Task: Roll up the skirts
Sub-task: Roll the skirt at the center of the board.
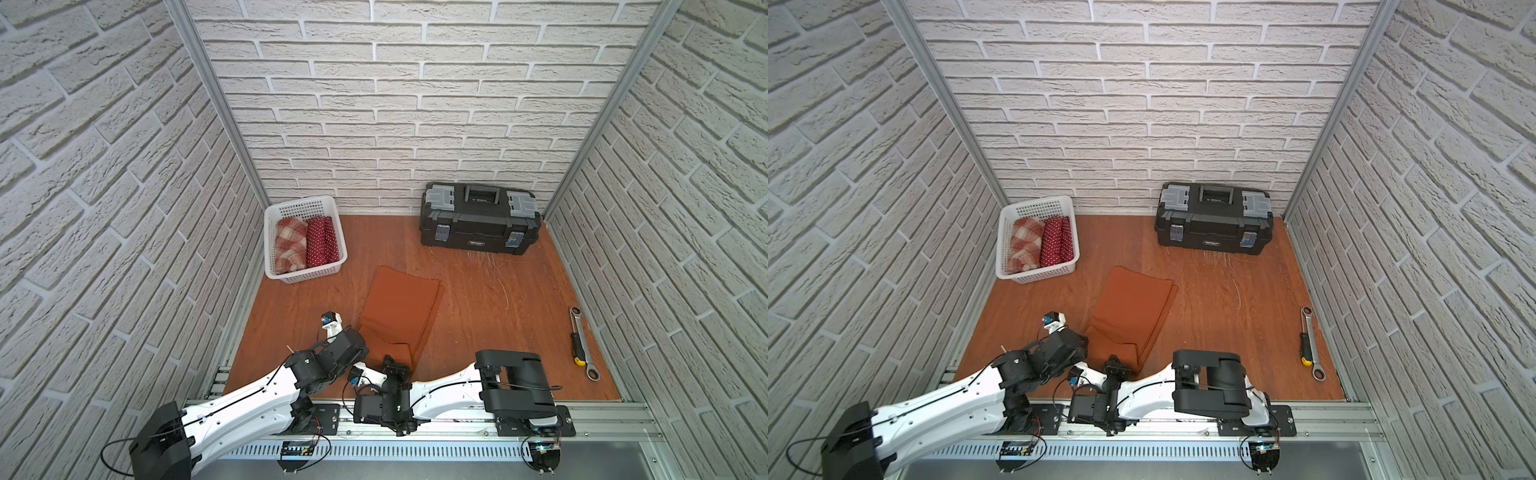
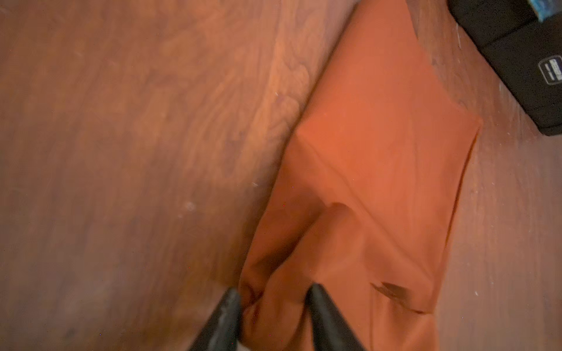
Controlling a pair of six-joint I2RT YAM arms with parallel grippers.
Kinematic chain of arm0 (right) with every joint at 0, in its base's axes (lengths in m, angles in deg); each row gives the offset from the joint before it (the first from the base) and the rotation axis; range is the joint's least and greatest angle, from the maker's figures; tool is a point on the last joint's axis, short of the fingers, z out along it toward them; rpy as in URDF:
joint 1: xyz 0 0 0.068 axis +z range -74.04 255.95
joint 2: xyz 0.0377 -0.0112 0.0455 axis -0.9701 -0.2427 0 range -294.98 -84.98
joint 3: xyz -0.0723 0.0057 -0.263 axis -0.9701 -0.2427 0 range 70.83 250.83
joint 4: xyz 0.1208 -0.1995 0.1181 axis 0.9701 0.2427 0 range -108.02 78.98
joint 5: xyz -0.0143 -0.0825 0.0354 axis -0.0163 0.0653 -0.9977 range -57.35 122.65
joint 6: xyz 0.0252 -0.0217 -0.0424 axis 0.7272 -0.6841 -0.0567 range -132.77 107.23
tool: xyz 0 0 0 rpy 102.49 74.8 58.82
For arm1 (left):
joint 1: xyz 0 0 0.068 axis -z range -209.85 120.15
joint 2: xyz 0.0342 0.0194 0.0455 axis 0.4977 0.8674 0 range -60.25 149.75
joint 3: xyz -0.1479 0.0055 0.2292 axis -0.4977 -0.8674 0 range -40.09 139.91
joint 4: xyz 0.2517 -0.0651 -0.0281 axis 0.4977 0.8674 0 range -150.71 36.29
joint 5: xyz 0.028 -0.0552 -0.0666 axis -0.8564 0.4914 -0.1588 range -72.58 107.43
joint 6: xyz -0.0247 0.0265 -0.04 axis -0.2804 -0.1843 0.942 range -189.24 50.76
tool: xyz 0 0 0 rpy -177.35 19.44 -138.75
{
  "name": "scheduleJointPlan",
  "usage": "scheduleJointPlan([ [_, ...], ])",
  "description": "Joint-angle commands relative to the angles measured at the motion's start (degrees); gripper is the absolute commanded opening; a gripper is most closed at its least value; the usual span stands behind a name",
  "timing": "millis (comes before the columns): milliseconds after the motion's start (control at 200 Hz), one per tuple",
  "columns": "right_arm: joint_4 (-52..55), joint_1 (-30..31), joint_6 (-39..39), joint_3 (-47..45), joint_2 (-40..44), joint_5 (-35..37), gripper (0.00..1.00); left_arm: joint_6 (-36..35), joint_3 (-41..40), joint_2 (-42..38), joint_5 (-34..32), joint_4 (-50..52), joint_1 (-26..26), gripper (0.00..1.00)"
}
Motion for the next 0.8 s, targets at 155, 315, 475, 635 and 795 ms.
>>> scheduleJointPlan([
  [155,14.58,-8.48,3.54,-2.15,-1.94,-12.44,0.03,-7.46,6.34,-12.78,4.64,13.17,-9.45,0.98],
  [315,12.35,-8.34,2.39,-4.29,1.82,-22.91,0.03,-12.78,10.54,-16.18,1.45,18.97,-17.56,0.98],
  [475,9.89,-9.29,1.80,-4.53,9.73,-39.03,0.03,-14.20,8.72,-15.54,5.79,13.95,-21.58,0.98],
  [635,7.64,-11.87,1.48,-5.01,16.73,-54.28,0.03,-14.87,7.14,-12.27,8.47,9.58,-21.26,0.98],
  [795,2.73,-20.47,4.87,-8.76,21.85,-68.30,0.02,-14.84,5.32,-12.86,9.90,6.76,-20.75,0.99],
])
